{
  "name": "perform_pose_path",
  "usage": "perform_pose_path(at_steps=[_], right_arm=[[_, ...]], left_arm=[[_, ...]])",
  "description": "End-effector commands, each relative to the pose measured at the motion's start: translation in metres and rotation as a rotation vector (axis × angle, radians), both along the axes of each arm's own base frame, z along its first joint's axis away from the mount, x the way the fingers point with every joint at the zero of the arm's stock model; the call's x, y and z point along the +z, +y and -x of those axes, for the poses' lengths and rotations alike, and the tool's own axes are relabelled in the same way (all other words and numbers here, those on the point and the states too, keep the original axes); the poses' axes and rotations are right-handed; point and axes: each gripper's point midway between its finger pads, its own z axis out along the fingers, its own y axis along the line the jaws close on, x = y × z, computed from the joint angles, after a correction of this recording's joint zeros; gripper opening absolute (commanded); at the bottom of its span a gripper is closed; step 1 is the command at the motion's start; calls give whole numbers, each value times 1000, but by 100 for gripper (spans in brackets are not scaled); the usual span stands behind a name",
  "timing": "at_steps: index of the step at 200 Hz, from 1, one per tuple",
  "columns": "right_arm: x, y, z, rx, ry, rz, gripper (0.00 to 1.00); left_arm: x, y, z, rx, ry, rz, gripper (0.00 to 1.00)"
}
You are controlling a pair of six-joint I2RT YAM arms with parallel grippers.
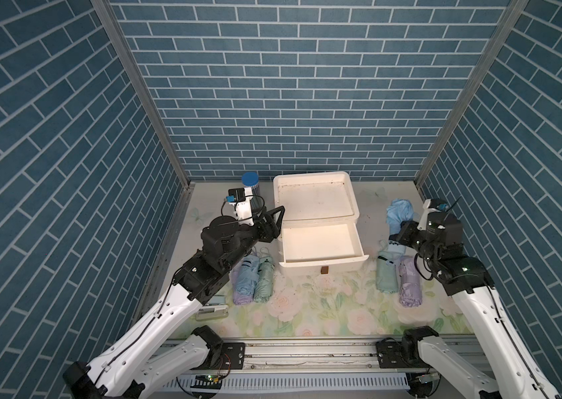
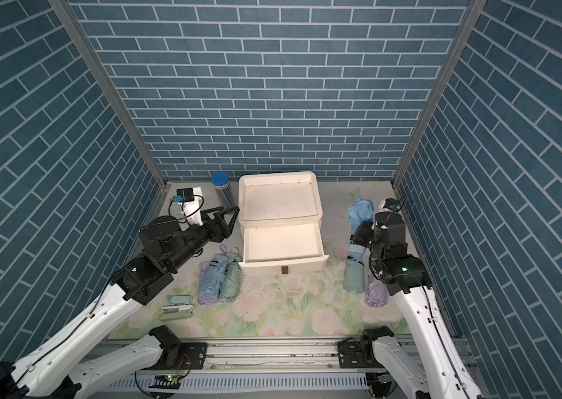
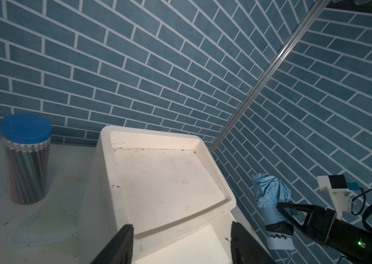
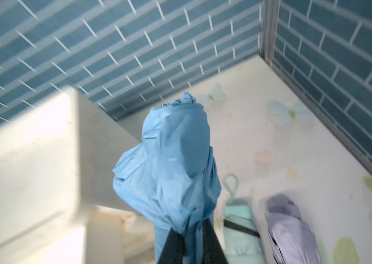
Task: Place the umbrella in the drawer by color
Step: Pick up the umbrella from the center of the board.
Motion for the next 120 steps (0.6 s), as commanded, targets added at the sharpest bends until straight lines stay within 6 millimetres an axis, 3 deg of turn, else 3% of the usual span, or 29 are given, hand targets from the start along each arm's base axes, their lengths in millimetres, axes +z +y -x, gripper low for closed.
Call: perform_pose_path(at_steps=[1,27,51,86,120], right_arm=[[78,32,7,185,-246,-78,0],[128,90,30,506,-448,-353,0],[147,125,51,662,-548,-547,0],[151,176,64,805,-539,-619,0],[150,196,73,857,-540,-653,0]], left_arm=[[26,-25,12,-163,-82,46,75],[40,-58,30,-385,-134,106,82],[47,-81,43,-541,-160,148,85],[37,-107,52,-633,-161,148,89],[21,-118,44,-614,-131,151,93]])
